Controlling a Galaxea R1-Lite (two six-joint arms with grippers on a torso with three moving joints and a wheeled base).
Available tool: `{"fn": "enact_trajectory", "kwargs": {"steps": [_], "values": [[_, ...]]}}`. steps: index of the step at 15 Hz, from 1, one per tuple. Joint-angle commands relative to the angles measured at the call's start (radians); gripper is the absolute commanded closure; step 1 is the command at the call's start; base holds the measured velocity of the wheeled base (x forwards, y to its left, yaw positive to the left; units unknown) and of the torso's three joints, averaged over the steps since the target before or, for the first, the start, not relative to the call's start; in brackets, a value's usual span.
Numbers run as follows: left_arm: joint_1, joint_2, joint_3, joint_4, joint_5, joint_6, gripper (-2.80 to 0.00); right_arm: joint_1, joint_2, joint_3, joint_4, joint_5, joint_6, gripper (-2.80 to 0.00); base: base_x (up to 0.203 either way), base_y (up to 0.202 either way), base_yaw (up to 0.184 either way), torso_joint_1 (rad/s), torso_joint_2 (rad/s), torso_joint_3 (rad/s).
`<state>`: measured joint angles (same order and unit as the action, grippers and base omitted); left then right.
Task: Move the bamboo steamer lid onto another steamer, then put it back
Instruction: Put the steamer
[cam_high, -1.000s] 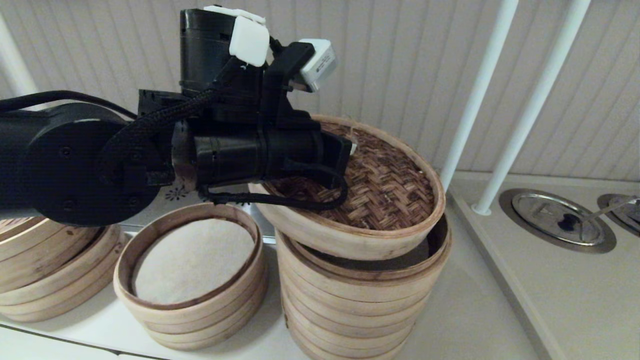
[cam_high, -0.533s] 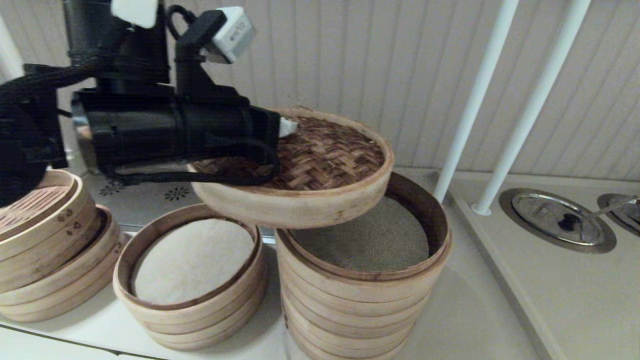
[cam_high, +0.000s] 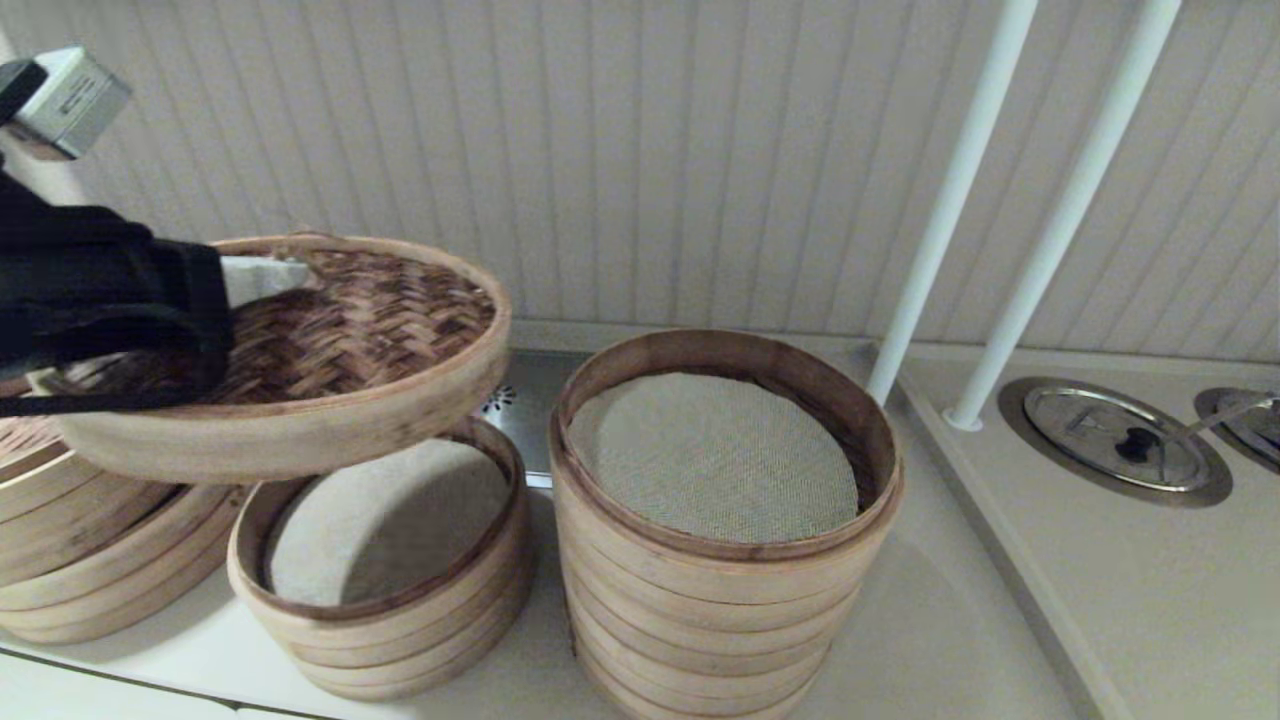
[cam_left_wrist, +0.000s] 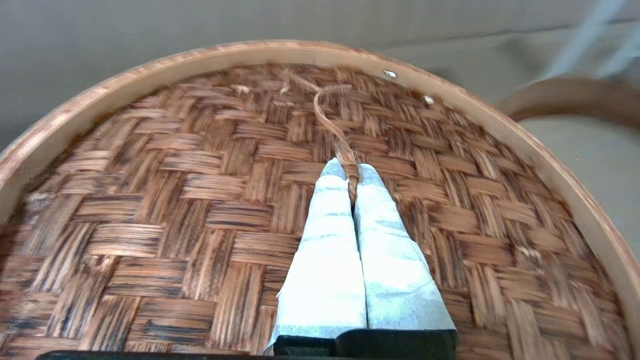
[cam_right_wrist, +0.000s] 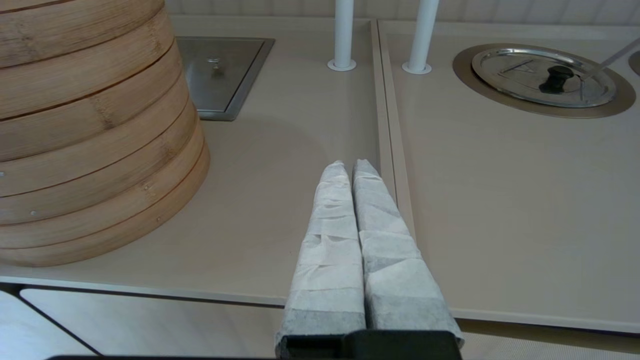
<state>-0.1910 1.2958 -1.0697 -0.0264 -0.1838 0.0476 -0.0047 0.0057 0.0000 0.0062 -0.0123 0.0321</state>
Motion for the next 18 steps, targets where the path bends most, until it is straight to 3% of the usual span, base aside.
{"fn": "enact_trajectory", "kwargs": {"steps": [1,5,9,12,18], "values": [[0.108,-0.095,0.123,-0.011,-0.028,-0.001,0.0,0.0,0.0,0.002,0.0,0.0,0.0,0.0,0.0,0.0,0.0,0.0,0.0,0.0],[0.161,-0.133,0.342,-0.088,-0.039,-0.014,0.0,0.0,0.0,0.002,0.0,0.0,0.0,0.0,0.0,0.0,0.0,0.0,0.0,0.0],[0.165,-0.134,0.547,-0.314,-0.04,-0.03,0.0,0.0,0.0,0.002,0.0,0.0,0.0,0.0,0.0,0.0,0.0,0.0,0.0,0.0],[0.165,-0.113,0.582,-0.358,-0.04,-0.071,0.0,0.0,0.0,0.002,0.0,0.0,0.0,0.0,0.0,0.0,0.0,0.0,0.0,0.0],[0.165,-0.086,0.591,-0.37,-0.037,-0.061,0.0,0.0,0.0,0.002,0.0,0.0,0.0,0.0,0.0,0.0,0.0,0.0,0.0,0.0]]}}
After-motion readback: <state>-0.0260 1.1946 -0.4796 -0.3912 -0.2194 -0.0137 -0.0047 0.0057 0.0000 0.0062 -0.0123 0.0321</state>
